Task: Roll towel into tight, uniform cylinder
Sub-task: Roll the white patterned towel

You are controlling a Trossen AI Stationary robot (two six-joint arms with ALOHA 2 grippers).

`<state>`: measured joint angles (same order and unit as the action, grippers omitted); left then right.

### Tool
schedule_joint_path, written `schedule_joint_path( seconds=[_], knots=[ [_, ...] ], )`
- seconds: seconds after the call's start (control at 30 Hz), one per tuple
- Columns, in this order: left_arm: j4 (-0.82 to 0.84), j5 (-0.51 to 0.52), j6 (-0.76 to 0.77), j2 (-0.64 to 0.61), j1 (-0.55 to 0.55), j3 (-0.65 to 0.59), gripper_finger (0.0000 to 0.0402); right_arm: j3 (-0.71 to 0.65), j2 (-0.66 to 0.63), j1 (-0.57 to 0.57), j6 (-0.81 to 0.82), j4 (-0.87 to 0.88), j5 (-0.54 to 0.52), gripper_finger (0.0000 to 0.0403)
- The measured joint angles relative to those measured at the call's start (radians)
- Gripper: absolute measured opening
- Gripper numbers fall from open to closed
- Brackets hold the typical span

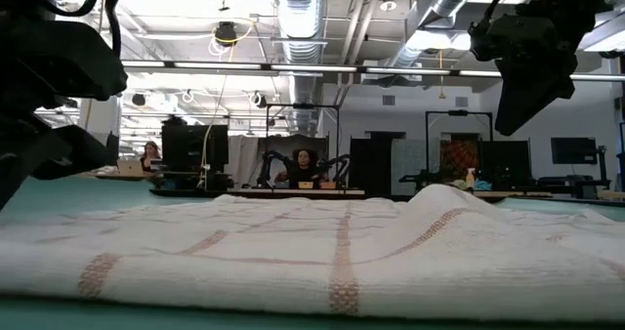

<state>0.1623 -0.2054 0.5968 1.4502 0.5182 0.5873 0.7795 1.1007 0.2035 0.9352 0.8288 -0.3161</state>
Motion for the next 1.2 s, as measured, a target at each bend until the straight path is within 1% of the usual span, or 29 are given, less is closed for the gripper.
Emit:
schedule_joint_path(
  seconds=[0.1, 0.37, 0.43, 0.6, 0.7, 0.9, 1.03, 1.2],
  knots=[
    [0.003, -0.001, 0.002, 0.0, 0.0, 0.0, 0.012, 0.0, 0.0, 0.0, 0.0, 0.0, -0.013, 0.0102],
    [0.009, -0.001, 0.003, 0.001, 0.0, -0.002, 0.0022, 0.0, 0.0, 0.0, -0.02, -0.034, -0.026, 0.0102],
    [0.009, -0.003, 0.003, 0.001, 0.0, -0.002, 0.0006, 0.0, 0.0, 0.0, -0.027, -0.041, -0.026, 0.0102],
    [0.01, -0.044, 0.03, 0.002, 0.0, -0.001, 0.0003, 0.0, 0.0, 0.0, -0.028, -0.047, -0.032, 0.0102],
    [0.017, -0.076, 0.047, 0.002, 0.0, 0.013, 0.0001, 0.0, 0.0, -0.003, -0.032, -0.081, -0.05, 0.0102],
    [0.115, -0.086, 0.033, 0.002, 0.0, 0.077, 0.0, 0.001, 0.019, -0.049, -0.146, -0.277, -0.052, 0.0102],
    [0.193, -0.066, -0.006, 0.002, -0.002, 0.132, 0.0, 0.001, 0.077, -0.102, -0.196, -0.362, -0.051, 0.0102],
    [0.296, -0.02, -0.039, 0.002, -0.002, 0.213, 0.0, 0.001, 0.194, -0.186, -0.265, -0.449, -0.051, 0.0102]
  ],
)
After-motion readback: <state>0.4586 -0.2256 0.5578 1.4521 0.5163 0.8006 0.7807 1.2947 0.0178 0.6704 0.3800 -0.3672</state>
